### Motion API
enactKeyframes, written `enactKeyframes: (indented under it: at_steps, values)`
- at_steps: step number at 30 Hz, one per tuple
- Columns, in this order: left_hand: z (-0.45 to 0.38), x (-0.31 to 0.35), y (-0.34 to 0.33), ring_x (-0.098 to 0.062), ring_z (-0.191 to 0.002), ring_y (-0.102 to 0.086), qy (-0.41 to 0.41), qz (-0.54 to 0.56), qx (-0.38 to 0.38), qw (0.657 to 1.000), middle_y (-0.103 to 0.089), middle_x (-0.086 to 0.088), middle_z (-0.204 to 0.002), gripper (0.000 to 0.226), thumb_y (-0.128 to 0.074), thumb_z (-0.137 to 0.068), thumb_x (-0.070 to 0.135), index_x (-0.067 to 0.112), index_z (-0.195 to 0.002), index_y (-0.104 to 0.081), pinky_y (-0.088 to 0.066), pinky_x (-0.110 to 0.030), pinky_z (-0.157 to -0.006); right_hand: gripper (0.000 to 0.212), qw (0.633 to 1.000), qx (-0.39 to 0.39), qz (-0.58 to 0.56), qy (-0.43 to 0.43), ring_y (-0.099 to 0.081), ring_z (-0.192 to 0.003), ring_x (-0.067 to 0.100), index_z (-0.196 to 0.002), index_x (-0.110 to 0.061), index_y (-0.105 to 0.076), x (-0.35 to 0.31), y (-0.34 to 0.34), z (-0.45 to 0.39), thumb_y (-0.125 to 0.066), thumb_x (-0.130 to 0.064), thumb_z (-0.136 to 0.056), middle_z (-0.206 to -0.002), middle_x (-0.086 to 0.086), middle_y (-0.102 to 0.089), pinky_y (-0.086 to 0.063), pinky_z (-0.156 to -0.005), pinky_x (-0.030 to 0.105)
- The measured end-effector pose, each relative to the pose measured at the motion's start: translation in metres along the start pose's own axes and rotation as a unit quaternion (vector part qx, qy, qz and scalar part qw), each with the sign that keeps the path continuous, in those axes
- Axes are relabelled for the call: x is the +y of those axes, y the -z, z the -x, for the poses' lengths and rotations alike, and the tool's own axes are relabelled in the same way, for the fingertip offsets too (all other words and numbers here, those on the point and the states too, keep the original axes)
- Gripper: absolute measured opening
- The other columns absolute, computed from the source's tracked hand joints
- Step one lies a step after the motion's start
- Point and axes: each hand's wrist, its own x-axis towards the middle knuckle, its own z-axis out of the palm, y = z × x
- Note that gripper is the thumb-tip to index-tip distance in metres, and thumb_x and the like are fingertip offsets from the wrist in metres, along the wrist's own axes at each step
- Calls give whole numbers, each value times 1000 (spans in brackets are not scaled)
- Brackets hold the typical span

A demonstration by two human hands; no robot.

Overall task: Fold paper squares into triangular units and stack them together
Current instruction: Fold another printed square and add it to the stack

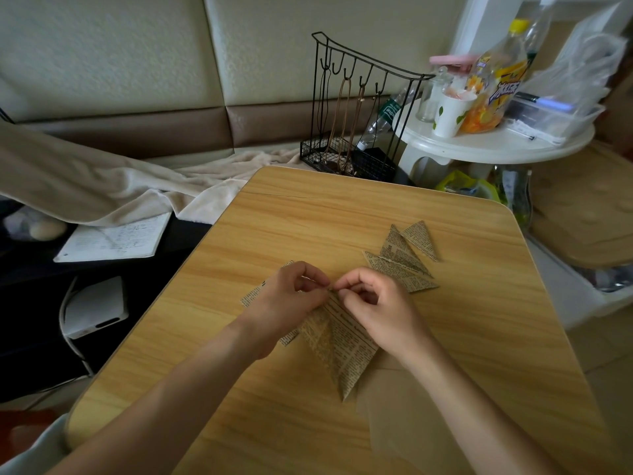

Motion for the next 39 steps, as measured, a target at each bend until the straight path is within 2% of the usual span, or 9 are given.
enactKeyframes:
  at_steps: [7,12,17,24,27,29,32,35,39]
  values:
    - [0,1,0,-16,-75,-64,17,20,-4,1000,-72,-4,-83,10,-69,-94,8,16,-97,-74,-51,-34,-69,17,1000,4,3,8,-69,-85,11,-90,-27,-76,1,1,0,-68,-12,-94,-87,-5,-74,-52,-74,21]
    - [1,2,-1,-7,-59,-65,27,72,-29,997,-68,4,-67,8,-62,-99,3,3,-99,-70,-52,-20,-56,17,1000,7,9,10,-69,-86,11,-90,-26,-76,1,1,0,-68,-12,-94,-87,-5,-75,-53,-77,25]
    - [2,2,-2,-11,-67,-70,9,54,-14,998,-72,-8,-81,5,-66,-96,3,3,-98,-71,-55,-20,-61,16,1000,9,19,11,-70,-84,12,-90,-27,-76,2,1,1,-69,-14,-94,-86,-5,-75,-55,-76,30]
    - [2,1,-3,-4,-59,-62,-12,3,7,1000,-69,-7,-79,7,-67,-93,3,7,-93,-72,-50,-16,-56,7,998,15,40,39,-66,-74,3,-86,-28,-75,0,-1,2,-77,-23,-90,-80,-14,-72,-51,-67,19]
    - [2,2,-4,-6,-62,-64,-10,4,5,1000,-71,-14,-82,6,-67,-94,3,7,-94,-72,-52,-16,-58,10,996,31,65,57,-62,-66,2,-84,-26,-75,0,-2,3,-77,-17,-88,-75,-17,-70,-47,-62,15]
    - [3,3,-4,-13,-69,-69,4,38,-4,999,-71,-20,-87,6,-65,-95,2,2,-96,-71,-57,-22,-63,12,994,42,82,65,-61,-64,3,-82,-25,-74,0,-1,3,-77,-14,-86,-72,-18,-68,-47,-60,17]
    - [2,3,-6,-19,-76,-73,29,81,-18,996,-71,-18,-87,10,-59,-98,-3,-5,-101,-68,-63,-32,-71,15,992,49,85,79,-58,-61,5,-80,-23,-72,0,-1,3,-77,-9,-85,-68,-17,-65,-47,-59,23]
    - [3,3,-7,-17,-73,-73,35,105,-33,993,-71,-12,-79,9,-61,-98,-1,-8,-101,-67,-64,-32,-71,16,988,59,97,103,-58,-62,11,-80,-21,-71,-1,-1,3,-76,-7,-86,-68,-10,-65,-51,-61,35]
    - [3,4,-6,-19,-75,-73,43,137,-34,989,-72,-12,-78,11,-64,-97,0,-10,-101,-66,-64,-32,-73,11,978,55,135,147,-61,-67,12,-84,-18,-71,-4,-1,6,-74,-7,-88,-74,-8,-66,-50,-64,39]
